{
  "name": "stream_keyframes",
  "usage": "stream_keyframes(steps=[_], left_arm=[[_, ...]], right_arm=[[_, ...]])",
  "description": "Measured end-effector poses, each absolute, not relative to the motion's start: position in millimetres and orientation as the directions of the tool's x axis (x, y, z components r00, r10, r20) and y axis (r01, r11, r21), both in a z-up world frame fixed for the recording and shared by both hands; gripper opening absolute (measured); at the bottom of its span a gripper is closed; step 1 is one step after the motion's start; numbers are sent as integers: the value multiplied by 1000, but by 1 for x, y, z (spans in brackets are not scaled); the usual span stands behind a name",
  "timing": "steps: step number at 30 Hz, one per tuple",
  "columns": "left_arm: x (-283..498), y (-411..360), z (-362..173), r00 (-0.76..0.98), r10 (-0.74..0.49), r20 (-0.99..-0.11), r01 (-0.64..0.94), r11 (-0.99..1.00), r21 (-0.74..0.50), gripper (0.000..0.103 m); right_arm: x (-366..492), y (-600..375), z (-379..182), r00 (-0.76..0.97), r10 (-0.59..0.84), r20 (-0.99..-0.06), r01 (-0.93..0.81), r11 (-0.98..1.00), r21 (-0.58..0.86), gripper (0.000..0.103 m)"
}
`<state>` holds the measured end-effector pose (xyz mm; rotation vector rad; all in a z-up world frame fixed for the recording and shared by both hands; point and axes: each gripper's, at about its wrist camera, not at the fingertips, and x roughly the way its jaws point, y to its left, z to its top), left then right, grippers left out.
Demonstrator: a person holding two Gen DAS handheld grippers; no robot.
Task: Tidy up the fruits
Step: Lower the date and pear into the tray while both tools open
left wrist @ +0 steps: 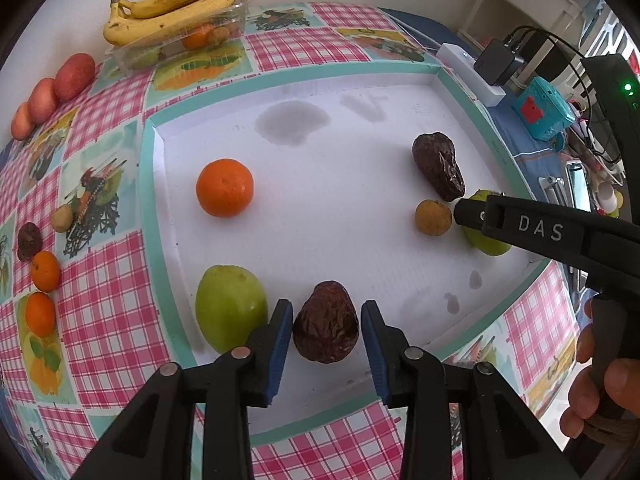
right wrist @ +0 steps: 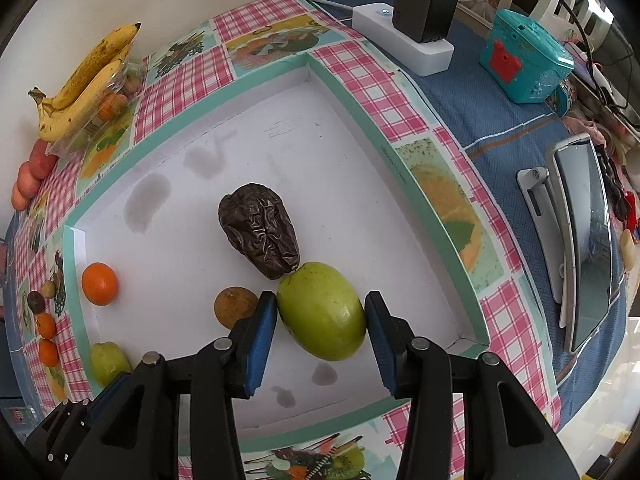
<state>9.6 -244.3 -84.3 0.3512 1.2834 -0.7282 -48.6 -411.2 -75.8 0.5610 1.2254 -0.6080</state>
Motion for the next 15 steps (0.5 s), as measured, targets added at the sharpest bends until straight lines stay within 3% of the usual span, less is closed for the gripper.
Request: stream_keyframes(steps=[2, 9, 12, 15], left_arm=[[9, -244, -84, 100, -299, -949, 667, 728, -159, 53], [8, -243, -76, 110, -316, -942, 675, 720, -163, 61], [8, -241, -71, 119, -324, -939, 674, 721, -163, 65], [8, -237, -64, 136, -332, -933, 674, 722, -159, 69]], right_arm=[[-48, -410, -74, 227, -131, -965, 691, 720, 65, 59], [-47, -409, -66, 241, -150, -959, 678, 733, 56, 62], [-48, -409, -63, 251, -163, -954, 678, 733, 54, 78], [-49, -409, -59, 262, -172, -950, 678, 733, 54, 80]])
